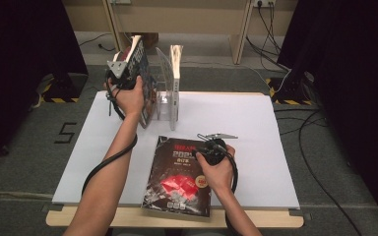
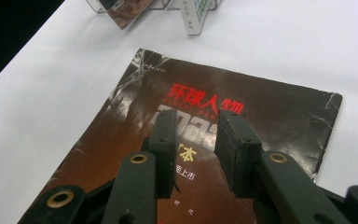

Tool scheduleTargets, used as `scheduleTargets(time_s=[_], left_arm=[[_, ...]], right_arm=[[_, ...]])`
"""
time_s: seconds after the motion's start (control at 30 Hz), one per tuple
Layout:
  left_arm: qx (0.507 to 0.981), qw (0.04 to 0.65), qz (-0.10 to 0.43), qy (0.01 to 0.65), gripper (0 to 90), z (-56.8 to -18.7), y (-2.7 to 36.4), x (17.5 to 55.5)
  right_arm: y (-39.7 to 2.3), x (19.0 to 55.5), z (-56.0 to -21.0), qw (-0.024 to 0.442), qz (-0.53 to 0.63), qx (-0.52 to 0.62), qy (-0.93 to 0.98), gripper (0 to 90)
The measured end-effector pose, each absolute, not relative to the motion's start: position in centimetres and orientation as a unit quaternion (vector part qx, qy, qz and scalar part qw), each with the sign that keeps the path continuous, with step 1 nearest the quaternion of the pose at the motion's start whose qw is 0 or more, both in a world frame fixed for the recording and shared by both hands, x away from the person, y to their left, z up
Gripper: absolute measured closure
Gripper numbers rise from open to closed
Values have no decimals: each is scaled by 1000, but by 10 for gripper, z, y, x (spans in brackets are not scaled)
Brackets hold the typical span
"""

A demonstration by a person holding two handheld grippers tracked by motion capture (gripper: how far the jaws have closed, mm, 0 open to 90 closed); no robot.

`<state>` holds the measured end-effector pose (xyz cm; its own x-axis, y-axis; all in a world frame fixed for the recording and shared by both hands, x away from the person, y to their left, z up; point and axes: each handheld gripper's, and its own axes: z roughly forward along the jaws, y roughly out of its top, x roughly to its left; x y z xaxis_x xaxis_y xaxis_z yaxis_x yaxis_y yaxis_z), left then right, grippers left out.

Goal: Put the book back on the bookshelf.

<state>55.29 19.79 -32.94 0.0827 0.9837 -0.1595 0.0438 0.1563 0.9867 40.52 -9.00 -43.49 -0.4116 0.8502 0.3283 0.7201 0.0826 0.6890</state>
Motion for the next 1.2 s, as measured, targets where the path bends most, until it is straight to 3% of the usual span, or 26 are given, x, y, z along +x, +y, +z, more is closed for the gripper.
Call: scheduleTargets(time_s=[0.77, 1.07, 1.2], left_arm=[[526, 525, 432, 511, 810, -363, 191, 558], [549, 525, 425, 492, 763, -363, 193, 536], [557, 529, 403, 497, 703, -360, 196, 528]], right_arm=[[-93, 404, -436, 81, 415, 535, 732, 689], [-91, 402, -435, 77, 415, 535, 732, 686], [-91, 402, -434, 80, 416, 535, 731, 685]])
